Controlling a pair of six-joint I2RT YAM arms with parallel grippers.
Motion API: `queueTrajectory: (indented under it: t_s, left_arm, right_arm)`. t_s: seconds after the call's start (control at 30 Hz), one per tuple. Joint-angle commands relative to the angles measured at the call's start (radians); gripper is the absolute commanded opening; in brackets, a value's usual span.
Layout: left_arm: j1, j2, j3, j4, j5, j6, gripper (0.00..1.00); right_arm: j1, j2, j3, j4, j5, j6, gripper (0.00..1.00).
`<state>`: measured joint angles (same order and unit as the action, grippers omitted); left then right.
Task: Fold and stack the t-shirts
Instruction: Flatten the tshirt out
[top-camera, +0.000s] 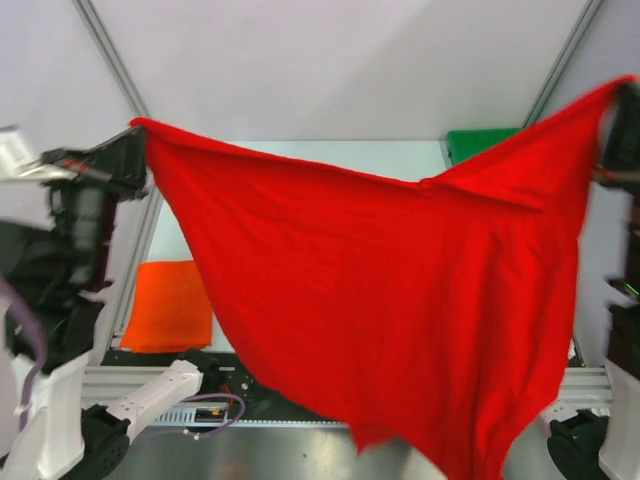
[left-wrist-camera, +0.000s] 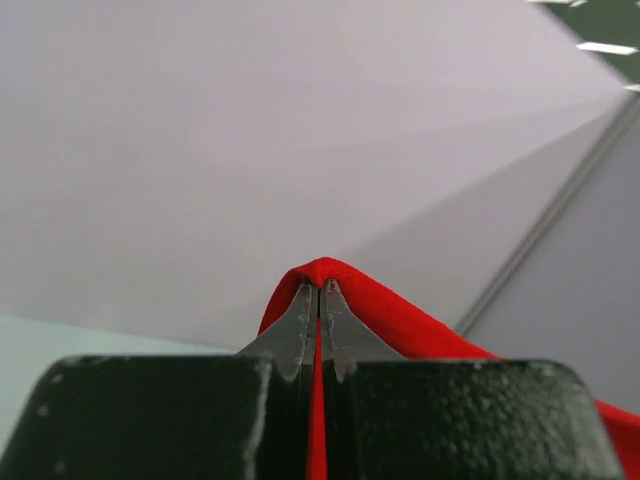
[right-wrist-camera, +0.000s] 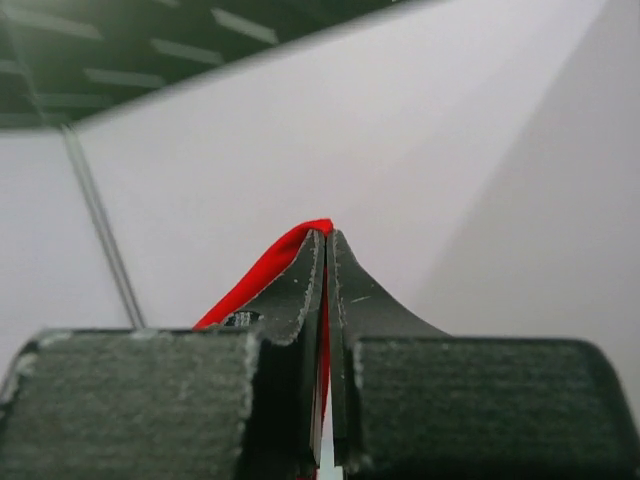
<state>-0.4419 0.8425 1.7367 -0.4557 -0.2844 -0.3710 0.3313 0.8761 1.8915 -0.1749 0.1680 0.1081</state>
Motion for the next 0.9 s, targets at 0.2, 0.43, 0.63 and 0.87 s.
queueTrajectory:
  t_s: [0.2,0.43,0.63,0.87]
  left_arm:
    - [0.054,0.252,-0.281,0.126,-0.153,0.109,0.00]
    - [0.193,0.733,-0.347,0.271,-0.041,0.124,0.00]
    - [0.265,1.124,-0.091,0.322,0.017,0.073,0.00]
    - [0.318,1.395,0.170,0.276,0.105,0.058,0.00]
  right_arm:
    - [-0.092,0.247,-0.363,0.103,0.038,-0.015,0.00]
    - [-0.179,0.570,-0.460,0.204,-0.011,-0.012,0.00]
    - [-0.209,0.933,-0.272,0.210,-0.062,0.015,0.00]
    - [-0.202,1.138,-0.080,0.095,-0.105,0.044,0.00]
